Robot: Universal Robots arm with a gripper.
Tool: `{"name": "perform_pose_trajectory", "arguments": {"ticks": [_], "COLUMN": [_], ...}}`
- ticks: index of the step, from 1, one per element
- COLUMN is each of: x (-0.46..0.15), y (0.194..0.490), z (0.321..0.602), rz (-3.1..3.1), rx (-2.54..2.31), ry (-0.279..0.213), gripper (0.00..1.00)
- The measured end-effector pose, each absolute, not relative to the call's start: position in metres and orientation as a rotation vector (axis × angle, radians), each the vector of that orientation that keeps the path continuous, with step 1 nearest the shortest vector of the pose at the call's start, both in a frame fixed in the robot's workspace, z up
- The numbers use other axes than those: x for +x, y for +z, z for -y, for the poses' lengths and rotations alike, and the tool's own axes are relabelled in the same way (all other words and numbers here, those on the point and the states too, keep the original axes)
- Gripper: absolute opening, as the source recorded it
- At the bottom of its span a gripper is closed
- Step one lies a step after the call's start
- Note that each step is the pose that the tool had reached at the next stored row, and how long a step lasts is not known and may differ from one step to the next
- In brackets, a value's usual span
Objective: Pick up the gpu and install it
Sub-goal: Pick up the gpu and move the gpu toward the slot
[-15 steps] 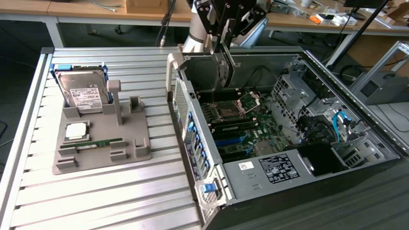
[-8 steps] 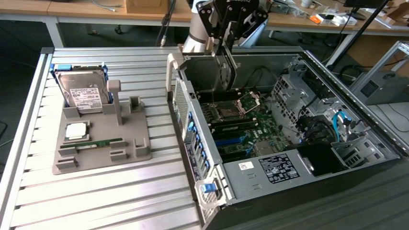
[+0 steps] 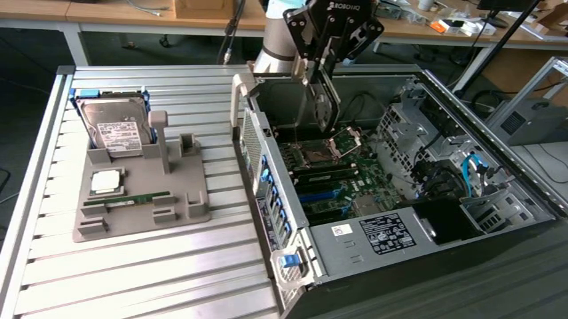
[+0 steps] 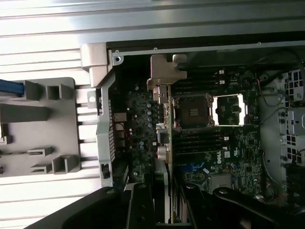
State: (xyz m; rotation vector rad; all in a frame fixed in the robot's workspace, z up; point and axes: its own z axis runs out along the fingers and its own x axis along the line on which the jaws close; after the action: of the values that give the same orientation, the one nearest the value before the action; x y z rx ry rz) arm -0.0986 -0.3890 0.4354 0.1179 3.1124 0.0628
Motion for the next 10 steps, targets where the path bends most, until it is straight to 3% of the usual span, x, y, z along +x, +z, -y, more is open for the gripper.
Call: {"name": "perform_pose_trajectory", "arguments": {"ticks": [10], "x": [-0.069], "y": [0.432], "z": [0.400], "rz": [-3.113], "rx": [0.118], "ry": [0.058], "gripper": [0.27]}}
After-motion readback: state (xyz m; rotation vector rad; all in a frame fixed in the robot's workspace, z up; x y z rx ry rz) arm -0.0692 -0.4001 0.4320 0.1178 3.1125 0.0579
